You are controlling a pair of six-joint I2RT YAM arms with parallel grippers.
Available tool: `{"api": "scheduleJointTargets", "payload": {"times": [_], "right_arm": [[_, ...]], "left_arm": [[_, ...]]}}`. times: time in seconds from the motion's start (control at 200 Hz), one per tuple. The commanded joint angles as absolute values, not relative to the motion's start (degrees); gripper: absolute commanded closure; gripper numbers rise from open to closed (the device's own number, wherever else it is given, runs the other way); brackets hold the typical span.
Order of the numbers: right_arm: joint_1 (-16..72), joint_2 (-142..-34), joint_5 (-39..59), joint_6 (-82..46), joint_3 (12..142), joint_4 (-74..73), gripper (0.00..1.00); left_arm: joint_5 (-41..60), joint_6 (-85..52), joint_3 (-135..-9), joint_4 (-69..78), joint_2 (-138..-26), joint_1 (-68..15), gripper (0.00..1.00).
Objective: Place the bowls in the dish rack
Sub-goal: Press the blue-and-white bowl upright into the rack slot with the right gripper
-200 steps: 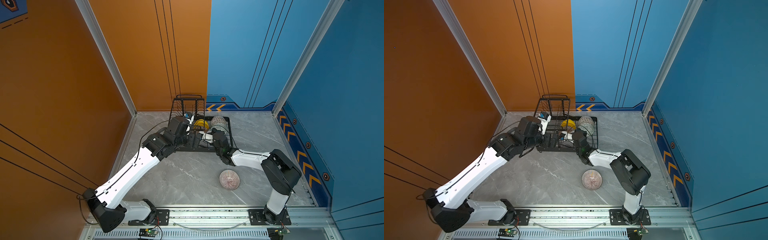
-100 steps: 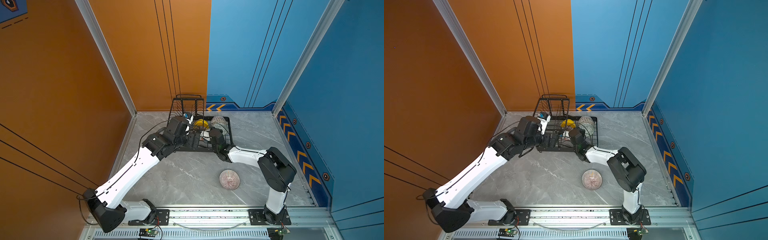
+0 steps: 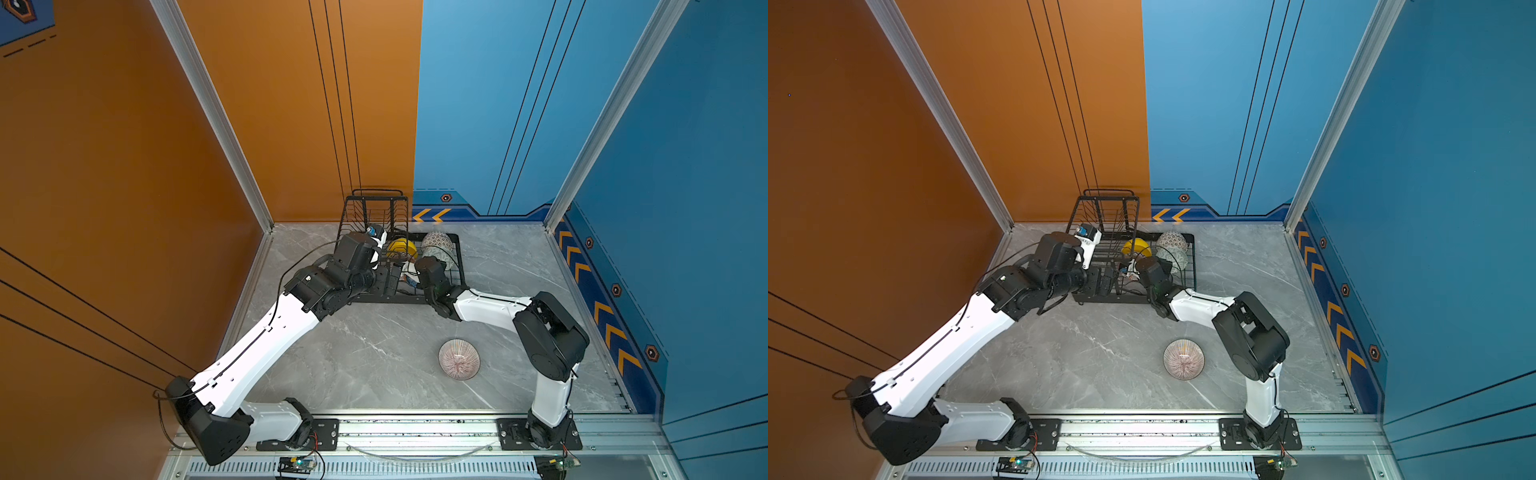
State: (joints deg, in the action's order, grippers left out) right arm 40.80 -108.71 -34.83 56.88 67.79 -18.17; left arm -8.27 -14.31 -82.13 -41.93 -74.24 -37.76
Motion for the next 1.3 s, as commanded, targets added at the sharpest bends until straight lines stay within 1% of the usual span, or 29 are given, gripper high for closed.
{"api": "scheduleJointTargets", "payload": {"times": [0.0,0.501,1.011,1.297], "right_arm": [[40.61,-109.47,-36.8,53.48,71.33,-15.91,1.0],[41.37,-112.72,-36.57,52.66,74.21,-16.7,1.0],[42.25,-107.99,-34.54,49.97,71.45,-15.47,1.0],[43.06,-107.18,-35.0,49.06,70.27,-15.38,1.0]], "left_arm": [[-6.94,-13.01,-81.3,-43.24,-72.96,-37.08,0.02],[-6.51,-12.83,-81.83,-43.78,-73.39,-36.84,0.02],[-6.45,-12.77,-81.98,-43.68,-74.01,-36.85,0.02],[-6.33,-12.83,-81.98,-43.68,-74.32,-36.87,0.02]]}}
